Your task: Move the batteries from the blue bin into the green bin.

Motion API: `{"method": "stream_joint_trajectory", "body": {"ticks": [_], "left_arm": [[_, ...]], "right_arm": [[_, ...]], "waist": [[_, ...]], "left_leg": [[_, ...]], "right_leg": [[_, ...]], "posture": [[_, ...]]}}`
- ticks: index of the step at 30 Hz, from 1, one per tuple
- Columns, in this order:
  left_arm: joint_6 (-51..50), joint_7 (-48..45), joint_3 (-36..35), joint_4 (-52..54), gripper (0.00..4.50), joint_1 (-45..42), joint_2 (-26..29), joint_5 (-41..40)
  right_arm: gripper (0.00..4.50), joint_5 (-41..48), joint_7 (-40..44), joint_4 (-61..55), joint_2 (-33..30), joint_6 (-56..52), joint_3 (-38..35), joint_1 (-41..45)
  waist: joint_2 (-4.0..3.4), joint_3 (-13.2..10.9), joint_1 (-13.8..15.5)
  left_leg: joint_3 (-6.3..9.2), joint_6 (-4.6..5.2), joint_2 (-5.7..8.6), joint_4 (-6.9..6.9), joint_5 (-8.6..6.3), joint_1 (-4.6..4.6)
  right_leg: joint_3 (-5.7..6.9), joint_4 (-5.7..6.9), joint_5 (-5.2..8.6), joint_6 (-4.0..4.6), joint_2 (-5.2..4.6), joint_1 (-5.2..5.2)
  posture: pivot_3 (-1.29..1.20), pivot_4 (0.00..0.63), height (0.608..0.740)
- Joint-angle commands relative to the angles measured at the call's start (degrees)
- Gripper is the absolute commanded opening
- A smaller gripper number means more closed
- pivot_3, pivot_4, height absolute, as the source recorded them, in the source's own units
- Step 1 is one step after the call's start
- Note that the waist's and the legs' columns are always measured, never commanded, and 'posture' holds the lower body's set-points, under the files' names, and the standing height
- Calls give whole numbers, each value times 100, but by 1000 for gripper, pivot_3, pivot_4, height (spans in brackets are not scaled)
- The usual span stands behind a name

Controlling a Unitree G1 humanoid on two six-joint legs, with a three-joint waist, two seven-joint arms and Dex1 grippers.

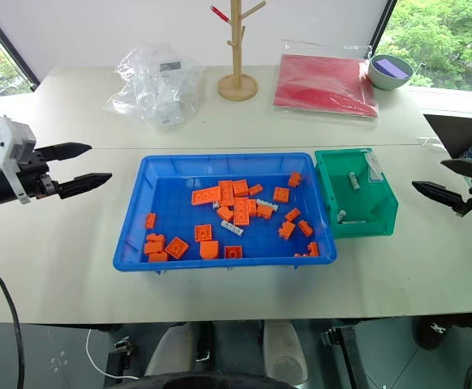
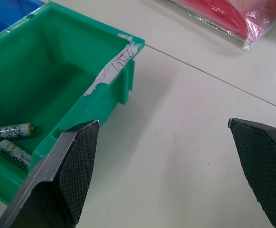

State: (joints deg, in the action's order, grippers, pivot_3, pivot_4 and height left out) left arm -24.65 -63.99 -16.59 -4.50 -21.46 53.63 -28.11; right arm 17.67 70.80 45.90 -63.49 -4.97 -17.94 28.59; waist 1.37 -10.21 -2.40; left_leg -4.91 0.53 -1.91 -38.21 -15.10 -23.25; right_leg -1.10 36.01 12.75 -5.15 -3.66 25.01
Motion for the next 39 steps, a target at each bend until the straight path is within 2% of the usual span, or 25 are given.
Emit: {"method": "stream_joint_trajectory", "body": {"ticks": [1,9,12,16,19,25,32,39], "left_arm": [[-331,36,-50,684,4500,-35,-83,-399],[-889,-174,343,2078,4500,160,-111,-989],[-852,-441,550,2289,4500,194,38,-957],[-821,-587,699,2336,4500,279,119,-892],[-709,-619,742,2309,4500,354,112,-788],[-738,-454,637,2406,4500,428,63,-829],[-691,-240,550,2487,4500,512,36,-817],[-721,-130,524,2483,4500,471,37,-864]], "right_arm": [[4458,57,193,-356,-155,-167,75,501],[4458,551,695,-3157,336,-1589,1014,1042],[4458,382,551,-3981,859,-2154,1821,1500],[4458,-170,120,-4325,1855,-2956,3037,2313],[4458,-346,60,-4233,2567,-3204,3634,2732],[4458,-961,-381,-3154,3769,-3091,4327,3338],[4458,-1633,-583,-1985,4508,-2450,4804,3423],[4458,-2145,-926,-848,5012,-1785,4864,3422]], "waist": [[-1,0,-1],[-1,0,-7],[0,0,-3],[-1,0,-7],[-1,0,22],[1,0,87],[1,0,135],[1,0,119]], "left_leg": [[1,0,0,0,0,0],[20,-2,-5,1,1,-1],[22,-3,-4,0,2,-2],[20,-3,-4,-1,2,-6],[22,-4,-3,-1,3,-18],[13,-4,2,-3,3,-29],[13,-7,2,-3,5,-28],[14,-8,1,-2,5,-27]], "right_leg": [[0,0,0,0,0,0],[-4,12,-2,-4,11,10],[-3,14,-2,-3,11,11],[-3,14,6,11,9,18],[-1,20,5,10,10,33],[7,18,-2,0,4,33],[10,20,-2,1,7,32],[11,20,-2,0,9,33]], "posture": [[0,150,736],[0,150,736],[0,150,736],[0,150,736],[0,150,736],[0,150,736],[0,150,736],[0,150,736]]}}
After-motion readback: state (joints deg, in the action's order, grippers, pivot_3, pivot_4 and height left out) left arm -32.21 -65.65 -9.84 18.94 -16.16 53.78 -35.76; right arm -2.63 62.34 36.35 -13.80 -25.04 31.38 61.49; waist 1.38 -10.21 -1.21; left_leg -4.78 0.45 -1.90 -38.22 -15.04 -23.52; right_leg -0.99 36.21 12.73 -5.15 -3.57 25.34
